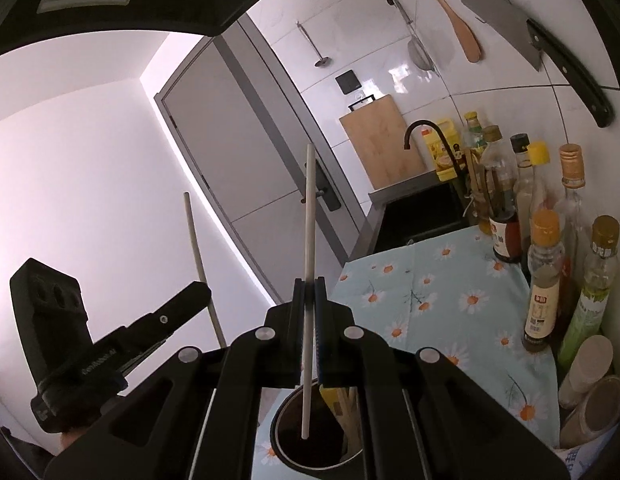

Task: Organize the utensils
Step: 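Lower both chopsticks into the black holder, then open both grippers and pull them back from the black holder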

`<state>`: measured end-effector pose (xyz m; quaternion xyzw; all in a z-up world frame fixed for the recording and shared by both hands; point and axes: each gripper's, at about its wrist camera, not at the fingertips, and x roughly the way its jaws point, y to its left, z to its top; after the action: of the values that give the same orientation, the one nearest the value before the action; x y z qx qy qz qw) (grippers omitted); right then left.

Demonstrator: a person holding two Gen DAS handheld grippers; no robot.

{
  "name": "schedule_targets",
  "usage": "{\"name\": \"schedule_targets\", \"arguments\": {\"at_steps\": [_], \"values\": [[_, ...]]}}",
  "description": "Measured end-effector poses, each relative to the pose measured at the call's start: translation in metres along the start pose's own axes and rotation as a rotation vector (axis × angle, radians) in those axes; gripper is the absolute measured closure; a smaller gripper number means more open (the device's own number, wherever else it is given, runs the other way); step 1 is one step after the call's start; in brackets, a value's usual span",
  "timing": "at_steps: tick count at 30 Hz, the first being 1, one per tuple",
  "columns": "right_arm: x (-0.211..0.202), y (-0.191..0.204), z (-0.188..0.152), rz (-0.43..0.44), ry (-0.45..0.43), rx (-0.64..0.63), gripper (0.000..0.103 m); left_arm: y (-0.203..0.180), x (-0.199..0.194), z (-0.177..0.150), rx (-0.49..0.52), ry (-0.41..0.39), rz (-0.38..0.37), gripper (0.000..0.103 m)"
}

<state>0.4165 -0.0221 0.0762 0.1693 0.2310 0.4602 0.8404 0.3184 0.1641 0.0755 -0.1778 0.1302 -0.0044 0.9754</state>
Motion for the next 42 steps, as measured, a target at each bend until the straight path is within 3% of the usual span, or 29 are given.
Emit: {"name": "schedule_targets", "arguments": {"at_steps": [7,20,29,32,34,38,42], "values": [[0.012,-0.001,-0.013,-0.039,0.009,-0.026,0.097,0.008,0.013,-0.017,0.004,-0.03,-0.009,0.099],[0.026,0.0,-0.044,-0.127,0.079,-0.055,0.097,0.016,0.024,-0.055,0.05,0.054,-0.012,0.099],[0.021,0.005,-0.049,-0.174,0.093,-0.054,0.097,0.017,0.016,-0.06,0.055,0.083,-0.027,0.099],[0.014,0.008,-0.05,-0.181,0.092,-0.027,0.085,0.016,0.01,-0.058,0.038,0.098,-0.013,0.095],[0.008,0.012,-0.05,-0.179,0.084,-0.018,0.085,0.017,0.004,-0.058,0.026,0.097,-0.017,0.088],[-0.004,0.021,-0.05,-0.185,0.069,-0.022,0.084,0.016,-0.009,-0.057,0.028,0.093,-0.028,0.088],[-0.016,0.027,-0.051,-0.196,0.071,-0.005,0.077,0.017,-0.022,-0.056,0.03,0.098,-0.036,0.087]]}}
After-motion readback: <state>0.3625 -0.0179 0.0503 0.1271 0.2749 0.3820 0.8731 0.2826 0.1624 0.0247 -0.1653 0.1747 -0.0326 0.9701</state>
